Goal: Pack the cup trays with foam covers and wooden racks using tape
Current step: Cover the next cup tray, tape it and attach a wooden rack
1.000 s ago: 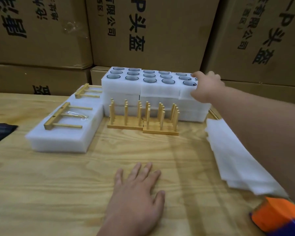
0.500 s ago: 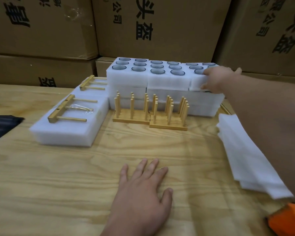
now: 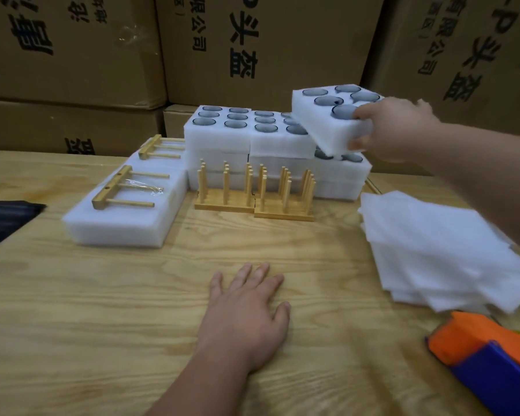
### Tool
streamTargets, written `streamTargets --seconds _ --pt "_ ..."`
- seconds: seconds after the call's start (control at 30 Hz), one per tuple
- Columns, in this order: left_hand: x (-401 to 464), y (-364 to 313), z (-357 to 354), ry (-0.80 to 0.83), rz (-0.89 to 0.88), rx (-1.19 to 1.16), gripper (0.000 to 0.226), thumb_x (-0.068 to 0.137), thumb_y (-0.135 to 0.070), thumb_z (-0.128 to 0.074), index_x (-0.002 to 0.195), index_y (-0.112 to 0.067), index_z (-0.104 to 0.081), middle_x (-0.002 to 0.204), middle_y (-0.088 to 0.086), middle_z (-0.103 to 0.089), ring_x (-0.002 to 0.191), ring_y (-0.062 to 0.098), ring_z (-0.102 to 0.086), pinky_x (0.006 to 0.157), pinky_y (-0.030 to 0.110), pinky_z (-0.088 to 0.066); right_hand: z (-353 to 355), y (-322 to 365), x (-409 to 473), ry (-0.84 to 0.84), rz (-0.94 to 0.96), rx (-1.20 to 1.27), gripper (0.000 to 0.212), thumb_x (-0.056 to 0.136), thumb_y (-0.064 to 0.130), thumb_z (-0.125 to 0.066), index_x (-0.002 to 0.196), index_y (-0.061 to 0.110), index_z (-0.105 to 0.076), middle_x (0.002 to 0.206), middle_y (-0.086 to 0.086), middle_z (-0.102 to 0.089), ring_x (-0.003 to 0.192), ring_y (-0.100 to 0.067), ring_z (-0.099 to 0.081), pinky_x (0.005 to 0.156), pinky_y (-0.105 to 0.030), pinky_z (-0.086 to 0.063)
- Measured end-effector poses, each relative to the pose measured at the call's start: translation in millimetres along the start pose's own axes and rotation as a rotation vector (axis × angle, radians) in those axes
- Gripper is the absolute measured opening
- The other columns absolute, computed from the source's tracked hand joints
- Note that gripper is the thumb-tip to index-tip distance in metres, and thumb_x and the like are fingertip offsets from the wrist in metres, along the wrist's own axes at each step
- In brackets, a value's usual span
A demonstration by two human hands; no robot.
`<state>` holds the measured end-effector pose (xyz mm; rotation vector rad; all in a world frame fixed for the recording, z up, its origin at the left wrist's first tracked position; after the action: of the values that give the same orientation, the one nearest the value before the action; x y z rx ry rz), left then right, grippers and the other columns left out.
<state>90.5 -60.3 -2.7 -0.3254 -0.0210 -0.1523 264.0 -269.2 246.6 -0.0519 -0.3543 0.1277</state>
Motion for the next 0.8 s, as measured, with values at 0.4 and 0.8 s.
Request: streamTargets --seconds 0.4,0.8 --pt "-0.2 0.1 4.9 -0.030 -0.007 -0.057 0.057 0.099 -0.060 -0.014 0.151 -0.048 -0.032 0.164 -0.024 -0.018 0.153 0.002 -0.005 0.123 0.050 0.002 6.2 47.9 -135.5 0.102 0.136 -0.056 0.045 0.086 0.059 -0.063 0.129 0.047 -0.053 0.122 0.001 -0.059 0.120 -0.029 -0.054 0.087 -0.041 -0.040" --pt "-6.2 29.2 32.1 -0.300 0.057 -0.893 0.070 0.088 -0.054 -0.036 0.144 -0.018 -0.053 0.150 -0.005 -0.049 0.144 0.008 -0.038 0.119 0.023 -0.025 -29.1 79.9 -221.9 0.253 0.125 0.093 0.043 0.090 0.063 -0.055 0.128 0.046 -0.048 0.120 0.004 -0.058 0.118 -0.024 -0.051 0.088 -0.040 -0.040"
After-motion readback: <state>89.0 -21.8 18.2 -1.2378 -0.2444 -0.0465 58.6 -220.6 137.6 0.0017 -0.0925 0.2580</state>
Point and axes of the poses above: each hand's wrist, its own x-axis towards the middle knuckle, its own z-axis out of the back of the hand, y = z × x, the point moved 9 cm from there along x, towards the middle knuckle
